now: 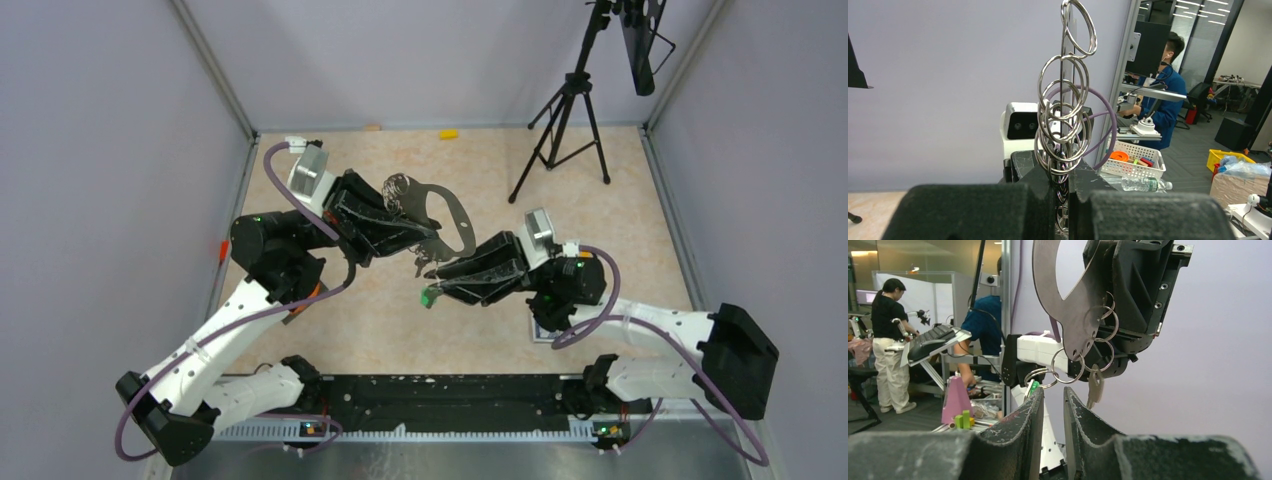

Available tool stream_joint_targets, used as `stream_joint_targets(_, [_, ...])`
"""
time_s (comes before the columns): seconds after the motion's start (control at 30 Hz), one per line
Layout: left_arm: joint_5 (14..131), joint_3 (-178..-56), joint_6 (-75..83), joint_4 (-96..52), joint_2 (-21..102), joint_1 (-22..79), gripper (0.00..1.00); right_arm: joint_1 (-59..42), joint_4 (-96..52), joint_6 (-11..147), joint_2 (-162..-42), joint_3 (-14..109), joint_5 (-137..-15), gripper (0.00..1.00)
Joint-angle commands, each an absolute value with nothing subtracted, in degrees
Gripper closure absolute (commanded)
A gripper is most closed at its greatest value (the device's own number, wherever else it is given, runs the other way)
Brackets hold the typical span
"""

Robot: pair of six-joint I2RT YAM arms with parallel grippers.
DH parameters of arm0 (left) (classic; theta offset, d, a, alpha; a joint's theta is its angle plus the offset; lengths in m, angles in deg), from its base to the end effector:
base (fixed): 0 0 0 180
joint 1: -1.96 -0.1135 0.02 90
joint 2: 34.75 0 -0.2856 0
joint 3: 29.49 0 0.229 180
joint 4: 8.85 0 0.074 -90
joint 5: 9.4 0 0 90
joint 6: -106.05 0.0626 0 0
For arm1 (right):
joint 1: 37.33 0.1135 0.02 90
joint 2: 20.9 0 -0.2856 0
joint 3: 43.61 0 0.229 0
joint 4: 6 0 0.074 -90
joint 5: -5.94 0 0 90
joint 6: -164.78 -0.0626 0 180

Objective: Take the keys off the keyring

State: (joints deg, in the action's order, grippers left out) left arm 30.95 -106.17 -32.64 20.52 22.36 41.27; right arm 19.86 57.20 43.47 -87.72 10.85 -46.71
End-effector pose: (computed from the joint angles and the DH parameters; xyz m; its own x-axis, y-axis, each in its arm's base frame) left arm 0.0904 -0.1357 0.5164 -0.2139 -0.4534 -0.8653 0.9647 -0.2375 -0.1141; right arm 0.0816 0.1966 0.4230 -0.0961 0.6133 -0.7840 -0.9665 -0.2458 -0.0737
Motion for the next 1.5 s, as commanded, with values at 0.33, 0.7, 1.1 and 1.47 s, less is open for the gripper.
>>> stream_joint_targets(0.33, [32.18, -105.85, -32.38, 22.66, 21.39, 41.24, 1.0, 19.39, 62.81, 41.34, -89.03, 12.51, -48.9, 0.79])
stream_joint_targets(0.7, [32.21, -105.5, -32.49, 22.97, 21.28, 41.25, 1.0, 19.41, 65.26, 39.64, -90.24, 13.0, -47.97, 0.78])
stream_joint_targets(1.1, [32.11, -105.41, -32.56, 23.04, 21.59, 41.29, 1.0, 19.42, 66.56, 38.96, -90.47, 12.98, -49.74, 0.78])
stream_joint_targets(1.47, [32.24, -104.88, -32.43, 23.16, 21.58, 41.24, 1.0, 19.37, 68.58, 37.18, -91.61, 13.18, -50.05, 0.78])
